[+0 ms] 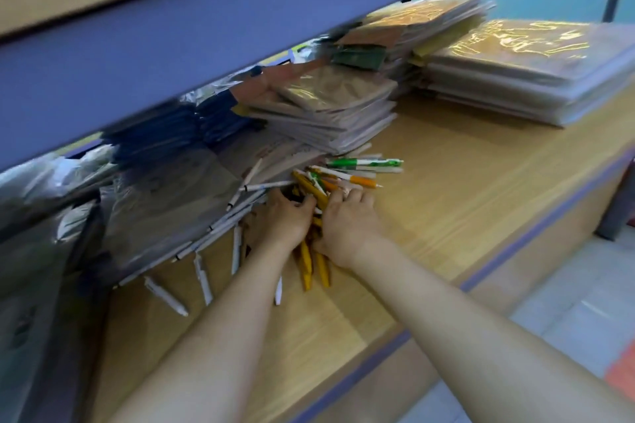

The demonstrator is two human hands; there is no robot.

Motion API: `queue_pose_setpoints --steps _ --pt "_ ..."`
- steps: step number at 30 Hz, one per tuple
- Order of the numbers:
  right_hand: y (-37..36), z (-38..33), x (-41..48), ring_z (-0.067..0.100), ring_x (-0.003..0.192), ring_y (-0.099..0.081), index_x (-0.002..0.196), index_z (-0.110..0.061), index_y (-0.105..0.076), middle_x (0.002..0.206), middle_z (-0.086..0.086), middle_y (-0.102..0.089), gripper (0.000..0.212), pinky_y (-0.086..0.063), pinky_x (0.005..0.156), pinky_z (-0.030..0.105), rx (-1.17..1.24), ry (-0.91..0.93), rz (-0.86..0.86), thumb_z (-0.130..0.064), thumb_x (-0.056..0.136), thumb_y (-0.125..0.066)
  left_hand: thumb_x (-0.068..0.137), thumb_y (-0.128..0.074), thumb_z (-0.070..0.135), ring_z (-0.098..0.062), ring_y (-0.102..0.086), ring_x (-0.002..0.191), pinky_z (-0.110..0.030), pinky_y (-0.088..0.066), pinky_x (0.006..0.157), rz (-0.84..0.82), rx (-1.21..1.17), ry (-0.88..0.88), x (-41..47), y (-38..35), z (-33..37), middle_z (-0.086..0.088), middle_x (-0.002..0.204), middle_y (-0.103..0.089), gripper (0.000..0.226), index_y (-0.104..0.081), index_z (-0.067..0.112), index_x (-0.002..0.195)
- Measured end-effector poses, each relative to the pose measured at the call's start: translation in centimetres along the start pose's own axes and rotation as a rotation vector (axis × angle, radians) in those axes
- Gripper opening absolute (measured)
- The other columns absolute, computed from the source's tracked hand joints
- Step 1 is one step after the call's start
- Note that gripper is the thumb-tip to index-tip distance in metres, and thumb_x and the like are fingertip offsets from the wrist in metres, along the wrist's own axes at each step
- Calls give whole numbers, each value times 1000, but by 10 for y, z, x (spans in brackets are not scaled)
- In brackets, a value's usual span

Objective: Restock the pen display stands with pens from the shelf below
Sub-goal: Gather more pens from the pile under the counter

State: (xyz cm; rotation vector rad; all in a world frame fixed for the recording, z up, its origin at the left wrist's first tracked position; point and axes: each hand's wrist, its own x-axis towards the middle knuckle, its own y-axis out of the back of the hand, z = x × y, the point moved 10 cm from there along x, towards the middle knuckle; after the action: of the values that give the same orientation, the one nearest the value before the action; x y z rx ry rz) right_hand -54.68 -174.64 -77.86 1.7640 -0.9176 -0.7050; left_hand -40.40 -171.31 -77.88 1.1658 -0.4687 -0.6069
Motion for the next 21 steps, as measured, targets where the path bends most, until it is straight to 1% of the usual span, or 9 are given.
queue_pose_setpoints --steps 3,5,8,11,14,16,18,19,21 --pt "2 10 -1 42 133 -29 150 1 -14 146 26 -29 70 -36 105 45 -56 -29 -4 -29 97 -50 83 -42 64 -40 -38 132 -50 -36 105 -29 9 -3 6 1 2 -19 145 -41 80 -28 16 145" --pt "10 17 -3 42 134 -32 148 1 -18 145 26 -31 62 -38 104 46 -120 -29 -6 -25 99 -45 83 -46 62 -40 -39 131 -49 -38 104 -31 -26 -13 5 3 0 -18 144 -42 79 -30 17 145" --pt "18 30 -1 39 132 -40 148 3 -18 144 25 -35 61 -44 99 44 -145 -36 -30 -20 99 -45 81 -56 54 -35 -50 122 -42 -45 97 -36 -53 -57 3 9 -1 -14 136 -52 77 -35 13 142" --pt "24 36 0 34 128 -47 147 6 -17 142 20 -44 63 -46 94 40 -167 12 -32 -15 97 -48 82 -61 47 -34 -55 116 -37 -48 88 -42 6 -108 0 13 4 -15 132 -55 79 -30 7 142" --pt "32 42 -4 32 117 -56 146 1 -22 132 15 -54 65 -45 79 33 -106 33 -38 -19 93 -55 84 -62 46 -34 -55 116 -39 -49 90 -60 71 -117 0 13 7 -18 134 -52 86 -20 3 146" --pt "35 47 -6 29 100 -61 131 -5 -41 113 11 -60 52 -44 68 26 -31 31 -83 -26 89 -62 84 -64 39 -31 -59 107 -38 -52 83 -79 67 -107 0 14 7 -17 126 -56 84 -20 2 145" --pt "39 53 -9 21 75 -60 99 -12 -53 89 6 -61 29 -44 54 26 98 9 -133 -29 82 -69 83 -67 31 -27 -60 100 -34 -52 75 -108 17 -85 1 17 3 -15 121 -58 82 -21 3 145" --pt "42 55 -11 20 67 -60 90 -13 -54 82 6 -64 24 -47 54 28 169 1 -155 -28 80 -70 82 -68 28 -26 -60 99 -33 -52 73 -123 -26 -66 2 19 -1 -14 122 -57 84 -20 4 146" --pt "45 58 -14 20 55 -62 85 -7 -60 71 11 -71 16 -51 56 32 303 5 -211 -20 79 -68 80 -69 23 -24 -59 95 -32 -52 72 -144 -171 -23 5 21 -11 -14 125 -54 89 -16 7 149"
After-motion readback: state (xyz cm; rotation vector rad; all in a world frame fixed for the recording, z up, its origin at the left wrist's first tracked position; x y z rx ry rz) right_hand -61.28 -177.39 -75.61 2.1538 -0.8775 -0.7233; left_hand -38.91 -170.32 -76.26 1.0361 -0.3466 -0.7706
